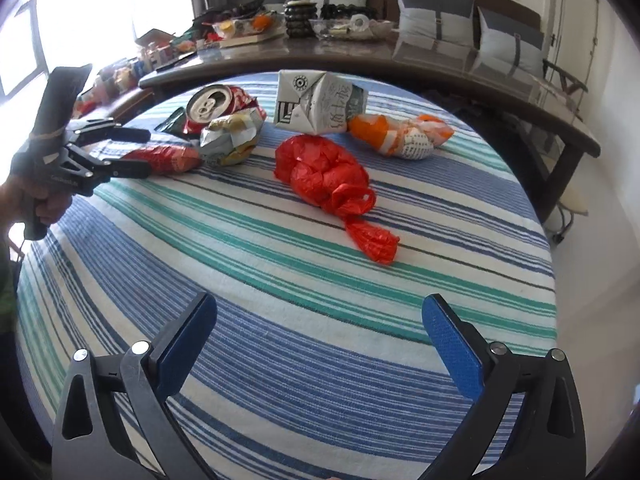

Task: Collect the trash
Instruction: 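Grasp the red plastic bag with the right tool while left tool grasps red sausage wrapper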

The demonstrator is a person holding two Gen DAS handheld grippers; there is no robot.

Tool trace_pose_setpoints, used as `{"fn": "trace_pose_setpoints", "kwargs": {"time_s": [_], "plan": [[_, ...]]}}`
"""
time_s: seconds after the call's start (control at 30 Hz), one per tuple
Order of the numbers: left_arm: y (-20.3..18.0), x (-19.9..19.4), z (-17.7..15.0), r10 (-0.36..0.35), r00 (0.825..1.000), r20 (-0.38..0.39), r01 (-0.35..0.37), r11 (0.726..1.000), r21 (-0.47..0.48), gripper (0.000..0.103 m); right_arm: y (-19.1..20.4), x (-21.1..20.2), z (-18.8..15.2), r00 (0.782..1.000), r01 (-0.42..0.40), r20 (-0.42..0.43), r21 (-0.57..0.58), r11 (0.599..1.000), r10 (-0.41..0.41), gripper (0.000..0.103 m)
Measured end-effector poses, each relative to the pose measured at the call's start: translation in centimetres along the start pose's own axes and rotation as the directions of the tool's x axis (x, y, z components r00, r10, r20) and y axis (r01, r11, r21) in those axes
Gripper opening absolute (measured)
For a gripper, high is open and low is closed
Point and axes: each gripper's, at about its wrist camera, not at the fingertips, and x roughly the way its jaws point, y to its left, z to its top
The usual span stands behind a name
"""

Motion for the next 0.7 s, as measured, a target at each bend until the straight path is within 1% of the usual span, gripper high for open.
{"fn": "trace_pose_setpoints", "kwargs": {"time_s": [0.03, 0.1, 0.2, 0.27, 0.4, 0.47, 0.5, 0.53, 0.57, 0.6, 0.63, 0.7], "plan": [[-0.1, 0.2, 0.1, -0.001, 1.0, -0.003, 0.001, 1.0, 0.008, 0.087, -0.6, -0.1, 0.6, 1.0, 0.009, 0.024, -0.003, 1.0, -0.009, 0.102], [-0.2, 0.7, 0.3, 0.002, 1.0, -0.013, -0.002, 1.0, 0.022, 0.087, -1.2, 0.7, 2.1, 0.999, 0.013, 0.036, -0.02, 1.0, -0.013, 0.102], [-1.0, 1.6, 0.2, 0.003, 0.999, -0.041, -0.001, 0.999, 0.052, 0.087, -1.0, 2.7, 4.0, 0.999, -0.032, 0.018, -0.055, 0.998, 0.033, 0.102], [-1.8, 2.0, 0.0, 0.009, 0.998, -0.061, -0.003, 0.996, 0.091, 0.087, -0.4, 4.0, 4.8, 0.999, -0.04, -0.003, -0.082, 0.996, 0.04, 0.102], [-2.5, 1.7, -0.1, -0.005, 0.999, -0.049, 0.011, 0.994, 0.107, 0.084, 0.4, 6.1, 5.6, 0.999, -0.048, -0.026, -0.1, 0.994, 0.046, 0.102], [-2.5, 1.6, -0.1, -0.013, 0.999, -0.05, 0.018, 0.995, 0.1, 0.073, 0.6, 6.8, 6.0, 0.999, -0.04, -0.024, -0.101, 0.994, 0.037, 0.102], [-2.4, 1.6, -0.1, -0.015, 0.998, -0.056, 0.02, 0.995, 0.097, 0.064, 0.6, 7.0, 6.1, 0.999, -0.039, -0.019, -0.096, 0.995, 0.038, 0.101], [-2.4, 1.6, -0.1, -0.014, 0.998, -0.06, 0.019, 0.995, 0.096, 0.059, 0.5, 7.1, 6.2, 0.999, -0.042, -0.014, -0.082, 0.996, 0.041, 0.099], [-2.5, 1.6, -0.1, -0.01, 0.998, -0.063, 0.016, 0.995, 0.096, 0.057, 0.3, 7.2, 6.3, 0.999, -0.051, -0.016, -0.063, 0.997, 0.05, 0.096], [-2.5, 1.5, -0.2, -0.01, 0.998, -0.064, 0.016, 0.996, 0.09, 0.05, 0.2, 7.3, 6.3, 0.998, -0.059, -0.026, -0.048, 0.997, 0.058, 0.087], [-2.4, 1.4, -0.2, -0.009, 0.998, -0.065, 0.014, 0.997, 0.078, 0.044, 0.2, 7.4, 6.1, 0.997, -0.061, -0.039, -0.041, 0.997, 0.06, 0.072], [-2.3, 1.0, -0.4, -0.005, 0.998, -0.062, 0.007, 0.999, 0.036, 0.04, 0.4, 7.4, 5.9, 0.997, -0.039, -0.062, -0.044, 0.998, 0.036, 0.052]]}}
